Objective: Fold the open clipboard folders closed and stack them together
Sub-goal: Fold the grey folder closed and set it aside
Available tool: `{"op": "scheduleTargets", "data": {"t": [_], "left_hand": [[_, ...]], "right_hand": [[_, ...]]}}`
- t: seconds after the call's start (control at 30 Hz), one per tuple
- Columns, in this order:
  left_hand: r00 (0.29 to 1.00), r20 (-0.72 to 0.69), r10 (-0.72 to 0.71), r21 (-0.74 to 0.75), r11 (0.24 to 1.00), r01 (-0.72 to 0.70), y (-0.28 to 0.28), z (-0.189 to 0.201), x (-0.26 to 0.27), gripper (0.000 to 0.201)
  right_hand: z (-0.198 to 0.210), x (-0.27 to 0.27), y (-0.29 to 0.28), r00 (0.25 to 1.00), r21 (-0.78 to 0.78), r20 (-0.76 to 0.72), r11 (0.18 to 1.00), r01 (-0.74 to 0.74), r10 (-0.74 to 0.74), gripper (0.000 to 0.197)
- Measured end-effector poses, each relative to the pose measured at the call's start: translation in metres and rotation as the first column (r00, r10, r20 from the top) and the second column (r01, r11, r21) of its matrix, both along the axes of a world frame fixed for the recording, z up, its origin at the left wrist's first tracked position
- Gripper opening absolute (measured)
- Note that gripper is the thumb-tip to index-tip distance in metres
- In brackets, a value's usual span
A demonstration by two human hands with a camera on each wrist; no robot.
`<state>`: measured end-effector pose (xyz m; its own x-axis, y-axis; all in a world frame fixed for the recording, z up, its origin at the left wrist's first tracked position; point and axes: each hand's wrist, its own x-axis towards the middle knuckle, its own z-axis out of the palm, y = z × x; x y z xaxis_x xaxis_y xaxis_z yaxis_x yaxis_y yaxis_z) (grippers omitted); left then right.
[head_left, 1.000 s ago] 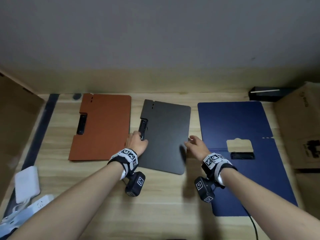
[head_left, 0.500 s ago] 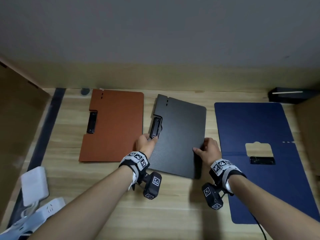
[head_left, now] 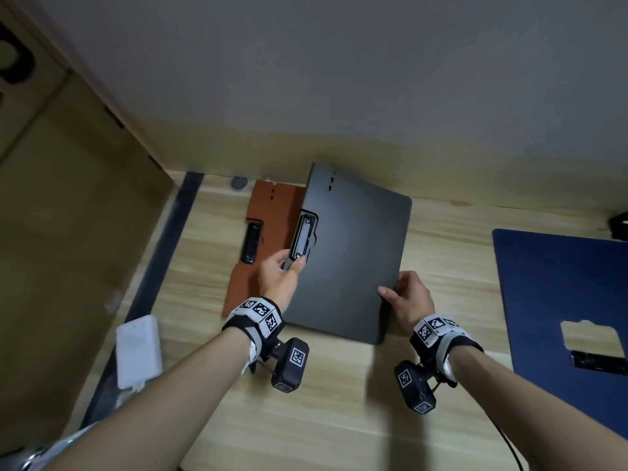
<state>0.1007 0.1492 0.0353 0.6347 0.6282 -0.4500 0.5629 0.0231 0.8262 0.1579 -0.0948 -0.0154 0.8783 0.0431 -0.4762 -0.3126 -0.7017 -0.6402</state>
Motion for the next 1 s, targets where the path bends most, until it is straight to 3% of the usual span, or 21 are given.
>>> {"op": "scheduleTargets", "data": {"t": [0.17, 0.33, 0.4, 0.7, 0.83, 1.0], "left_hand": [[1.000, -0.019, 0.001, 0.035, 0.999, 0.000, 0.064, 0.005, -0.013, 0.054], [0.980, -0.161, -0.114, 0.085, 0.988, 0.129, 0.101, -0.005, -0.026, 0.070], [0.961, -0.225, -0.161, 0.154, 0.968, 0.199, 0.104, -0.009, -0.030, 0.071], [0.965, -0.205, -0.165, 0.349, 0.909, 0.229, 0.095, -0.020, -0.035, 0.060], [0.942, -0.285, -0.178, 0.474, 0.828, 0.300, 0.095, -0.021, -0.036, 0.052], [0.928, -0.323, -0.188, 0.457, 0.827, 0.327, 0.098, -0.023, -0.037, 0.051]], "right_hand": [[-0.002, 0.005, 0.064, 0.994, -0.013, 0.006, 0.994, -0.105, 0.105, 0.039], [-0.001, 0.007, 0.096, 0.988, -0.076, 0.002, 0.986, -0.152, 0.152, 0.038], [0.000, 0.007, 0.100, 0.987, -0.130, -0.005, 0.978, -0.161, 0.162, 0.039], [0.002, 0.017, 0.103, 0.979, -0.262, -0.168, 0.953, -0.155, 0.113, 0.055], [-0.001, 0.015, 0.103, 0.984, -0.275, -0.138, 0.950, -0.151, 0.116, 0.057], [-0.002, 0.013, 0.100, 0.987, -0.275, -0.081, 0.949, -0.154, 0.137, 0.057]]}}
